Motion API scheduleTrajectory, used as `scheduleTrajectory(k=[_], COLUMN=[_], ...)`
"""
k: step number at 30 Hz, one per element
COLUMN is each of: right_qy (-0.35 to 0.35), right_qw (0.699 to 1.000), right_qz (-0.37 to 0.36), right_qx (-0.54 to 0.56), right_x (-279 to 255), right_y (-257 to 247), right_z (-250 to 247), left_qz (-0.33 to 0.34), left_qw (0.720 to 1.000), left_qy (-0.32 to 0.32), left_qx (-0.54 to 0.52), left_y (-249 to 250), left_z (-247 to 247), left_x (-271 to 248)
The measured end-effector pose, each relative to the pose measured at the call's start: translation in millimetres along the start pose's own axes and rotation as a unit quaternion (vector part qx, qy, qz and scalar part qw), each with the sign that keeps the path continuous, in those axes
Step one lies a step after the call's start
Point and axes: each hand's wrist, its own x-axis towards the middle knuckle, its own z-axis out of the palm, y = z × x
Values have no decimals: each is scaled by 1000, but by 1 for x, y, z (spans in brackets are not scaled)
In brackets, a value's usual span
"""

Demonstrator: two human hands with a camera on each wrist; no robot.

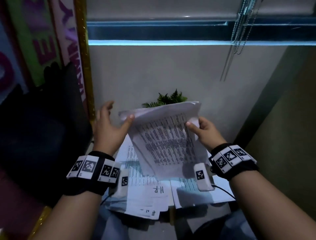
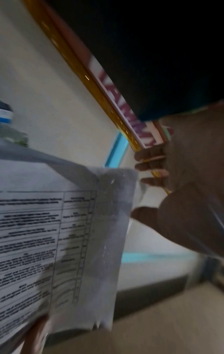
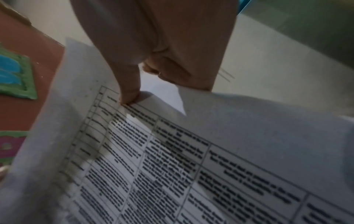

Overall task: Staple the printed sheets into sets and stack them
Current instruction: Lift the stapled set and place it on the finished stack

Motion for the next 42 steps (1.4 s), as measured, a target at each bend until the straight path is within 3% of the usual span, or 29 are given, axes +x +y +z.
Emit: scheduleTrajectory(k=[1, 3, 7, 11, 16, 19, 21, 25, 29, 35, 38, 42], right_qy=[-11, -19, 43, 118, 136, 160, 147, 114, 108, 147, 215, 205], right_qw=[1000, 1000, 997, 988, 983, 980, 984, 991, 987, 989, 976, 978], right_qz=[-5, -14, -29, -48, -67, -52, -14, 50, 66, 10, -12, -24], right_qx=[7, 10, 50, 85, 103, 101, 101, -50, -98, -25, -20, -31], right_x=[-6, -14, -20, -21, -21, -23, -26, -35, -33, -26, -23, -18], right_y=[-3, -6, -9, -14, -18, -11, 3, 32, 37, 36, 42, 44], right_z=[-1, 0, 6, 15, 20, 27, 34, 47, 49, 43, 39, 37], left_qz=[-59, -94, -104, -90, -73, -47, -65, -141, -166, -141, -128, -94], left_qw=[994, 971, 933, 934, 968, 974, 973, 971, 970, 971, 970, 975], left_qy=[-48, -149, -212, -202, -75, -17, -24, -98, -126, -16, -19, -12], left_qx=[-75, -159, -272, -279, -226, -221, -219, -165, -121, -190, -204, -199], left_y=[-7, -17, -13, -5, 0, 10, 7, -25, -44, -38, -37, -38], left_z=[1, 7, 17, 21, 25, 26, 32, 55, 69, 66, 67, 70], left_x=[-5, -18, -31, -30, -22, -28, -34, -49, -56, -40, -42, -37])
